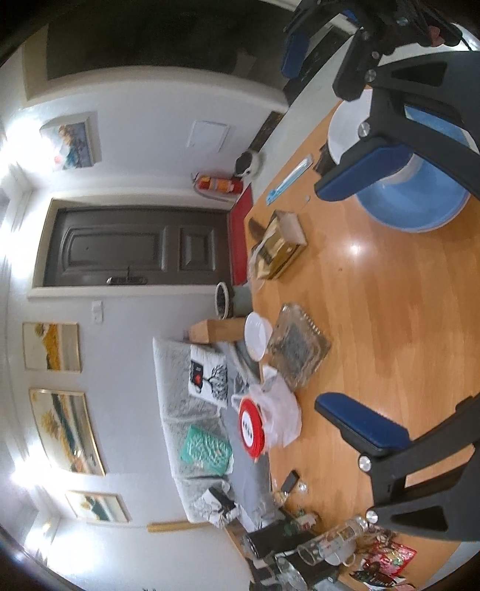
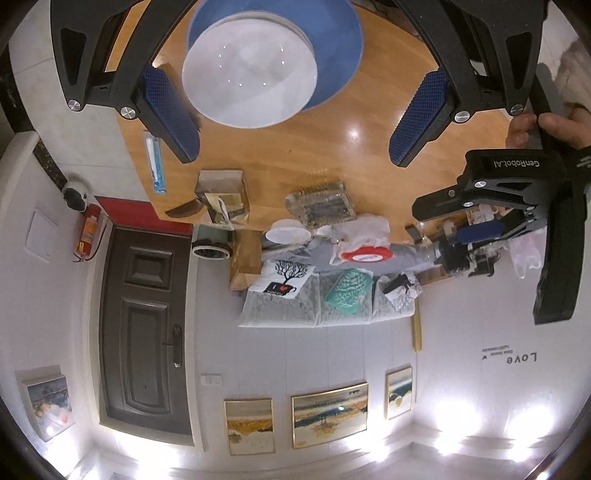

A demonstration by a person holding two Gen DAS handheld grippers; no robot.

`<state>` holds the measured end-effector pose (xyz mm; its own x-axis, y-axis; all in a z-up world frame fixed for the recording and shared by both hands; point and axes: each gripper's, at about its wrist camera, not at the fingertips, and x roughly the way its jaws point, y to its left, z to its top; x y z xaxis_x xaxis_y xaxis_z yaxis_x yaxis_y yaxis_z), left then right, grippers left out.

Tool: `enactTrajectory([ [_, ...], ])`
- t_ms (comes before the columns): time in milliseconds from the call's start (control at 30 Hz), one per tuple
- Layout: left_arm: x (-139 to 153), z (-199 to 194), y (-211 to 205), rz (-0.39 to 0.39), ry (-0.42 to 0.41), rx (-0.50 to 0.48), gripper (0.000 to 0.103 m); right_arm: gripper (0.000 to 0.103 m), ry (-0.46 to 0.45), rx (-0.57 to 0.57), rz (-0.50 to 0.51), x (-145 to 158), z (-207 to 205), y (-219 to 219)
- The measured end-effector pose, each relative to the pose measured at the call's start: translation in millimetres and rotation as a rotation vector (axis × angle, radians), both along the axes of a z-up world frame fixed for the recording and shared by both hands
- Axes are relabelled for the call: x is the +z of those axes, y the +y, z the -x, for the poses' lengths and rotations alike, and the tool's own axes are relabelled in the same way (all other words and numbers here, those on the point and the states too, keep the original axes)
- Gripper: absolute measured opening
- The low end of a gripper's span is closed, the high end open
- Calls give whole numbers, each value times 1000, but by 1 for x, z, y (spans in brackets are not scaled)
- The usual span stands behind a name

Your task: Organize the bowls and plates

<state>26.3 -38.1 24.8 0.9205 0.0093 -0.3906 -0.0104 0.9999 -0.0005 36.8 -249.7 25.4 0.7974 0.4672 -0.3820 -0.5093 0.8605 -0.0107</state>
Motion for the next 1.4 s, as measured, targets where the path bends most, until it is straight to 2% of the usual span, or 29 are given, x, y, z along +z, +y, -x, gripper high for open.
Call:
enactTrajectory([
  [267,6,13,22,23,-53,91,102,102,-27,21,-4,6,2,8],
  [533,5,18,33,7,-52,142,102,102,-25,38,-15,6,0,14],
  [1400,2,17,33,7,-46,145,102,102,-18,34,-28,5,-3,13],
])
